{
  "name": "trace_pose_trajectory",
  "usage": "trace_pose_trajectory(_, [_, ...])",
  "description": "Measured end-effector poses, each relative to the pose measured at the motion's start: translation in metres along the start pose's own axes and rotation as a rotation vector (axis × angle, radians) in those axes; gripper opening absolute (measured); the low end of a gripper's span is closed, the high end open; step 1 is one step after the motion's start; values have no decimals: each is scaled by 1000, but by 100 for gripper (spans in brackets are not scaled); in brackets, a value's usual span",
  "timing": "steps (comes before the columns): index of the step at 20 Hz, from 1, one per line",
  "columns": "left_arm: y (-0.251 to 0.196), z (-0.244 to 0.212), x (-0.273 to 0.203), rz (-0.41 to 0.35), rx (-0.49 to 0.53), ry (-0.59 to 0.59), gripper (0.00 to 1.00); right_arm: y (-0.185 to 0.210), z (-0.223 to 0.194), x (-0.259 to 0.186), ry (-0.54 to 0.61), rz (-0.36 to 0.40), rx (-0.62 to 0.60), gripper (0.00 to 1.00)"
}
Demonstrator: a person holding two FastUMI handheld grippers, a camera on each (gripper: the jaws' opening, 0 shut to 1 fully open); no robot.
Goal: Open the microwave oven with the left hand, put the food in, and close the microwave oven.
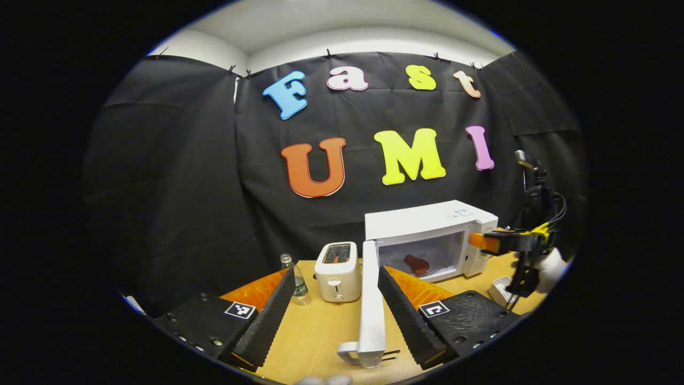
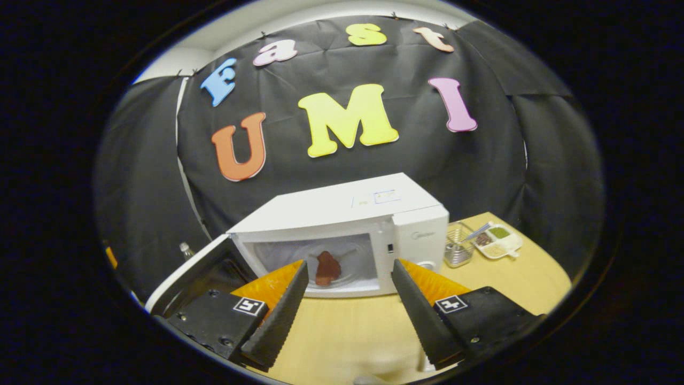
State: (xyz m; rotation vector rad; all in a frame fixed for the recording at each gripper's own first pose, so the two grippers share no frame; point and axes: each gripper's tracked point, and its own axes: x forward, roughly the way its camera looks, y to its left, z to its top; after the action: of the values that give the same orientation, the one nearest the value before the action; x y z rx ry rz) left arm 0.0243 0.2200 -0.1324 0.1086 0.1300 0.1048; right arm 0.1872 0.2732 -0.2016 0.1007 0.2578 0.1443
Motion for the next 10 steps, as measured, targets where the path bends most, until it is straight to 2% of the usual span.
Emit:
trace_pose_trajectory(2, [7,-1,5,8,-8,-1,95,-12,-3,-46,28,1,-82,91])
trace_pose_trajectory(4, [10,-3,12,8,-9,-11,95,-30,0,-83,27,-35,-141,91])
trace_pose_trajectory(6, [14,-10,17,18,-17,-11,95,-40,8,-111,29,-43,-117,92])
trace_pose_trajectory(7, [17,-18,19,29,-24,10,95,-47,15,-123,31,-63,-108,100])
trace_pose_trajectory(9, [26,-27,19,49,-42,12,95,-65,30,-143,10,-97,-97,100])
trace_pose_trajectory(10, [30,-29,19,55,-51,12,95,-71,35,-150,-3,-112,-102,92])
